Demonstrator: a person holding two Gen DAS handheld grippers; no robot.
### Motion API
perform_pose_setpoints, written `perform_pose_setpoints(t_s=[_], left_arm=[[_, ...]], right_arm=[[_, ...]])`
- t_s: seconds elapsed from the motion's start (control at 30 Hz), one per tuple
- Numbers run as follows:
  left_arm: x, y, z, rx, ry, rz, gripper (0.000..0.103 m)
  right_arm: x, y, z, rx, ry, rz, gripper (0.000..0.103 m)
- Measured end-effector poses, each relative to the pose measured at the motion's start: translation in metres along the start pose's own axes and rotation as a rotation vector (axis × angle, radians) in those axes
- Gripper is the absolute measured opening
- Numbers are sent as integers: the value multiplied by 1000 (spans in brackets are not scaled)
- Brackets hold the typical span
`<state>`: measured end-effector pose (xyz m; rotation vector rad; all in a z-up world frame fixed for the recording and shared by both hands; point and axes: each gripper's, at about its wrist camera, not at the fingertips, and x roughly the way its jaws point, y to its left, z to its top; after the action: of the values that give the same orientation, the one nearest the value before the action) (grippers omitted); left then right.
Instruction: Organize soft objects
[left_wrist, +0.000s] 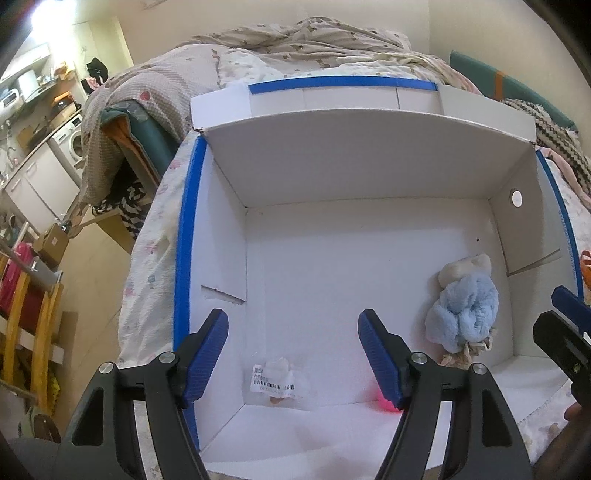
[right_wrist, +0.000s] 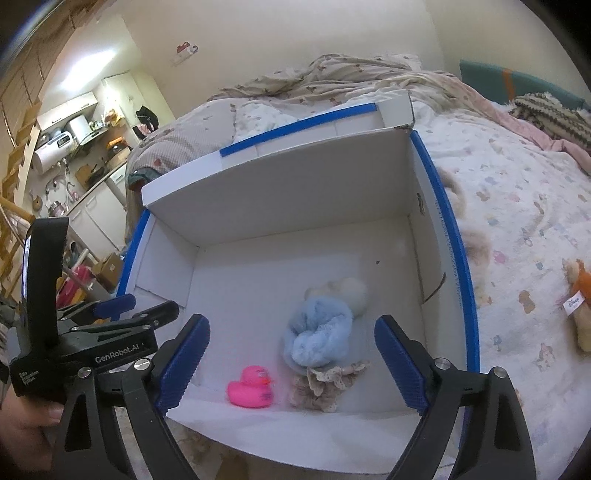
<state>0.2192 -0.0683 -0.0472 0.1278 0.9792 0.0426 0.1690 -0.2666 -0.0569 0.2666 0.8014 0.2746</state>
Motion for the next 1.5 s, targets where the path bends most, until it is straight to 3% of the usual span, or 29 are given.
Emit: perform_pose_setpoints(t_s=[0.7,1.03,1.2,1.5], left_arm=[[-40,26,-27,-29,-43,10,70],[-57,41,-65,-74,-57,-73,70],[-58,50,-80,-107,-33,-89,70],[-43,55,-96,-147,28,-110,70]], right_arm=[[-24,19,-24,-91,12,-43,96],[-41,20,-44,-52,44,-20,96],[-45,16,-58,8,85,-4,97],[-33,15,-76,31,179,-60,96]])
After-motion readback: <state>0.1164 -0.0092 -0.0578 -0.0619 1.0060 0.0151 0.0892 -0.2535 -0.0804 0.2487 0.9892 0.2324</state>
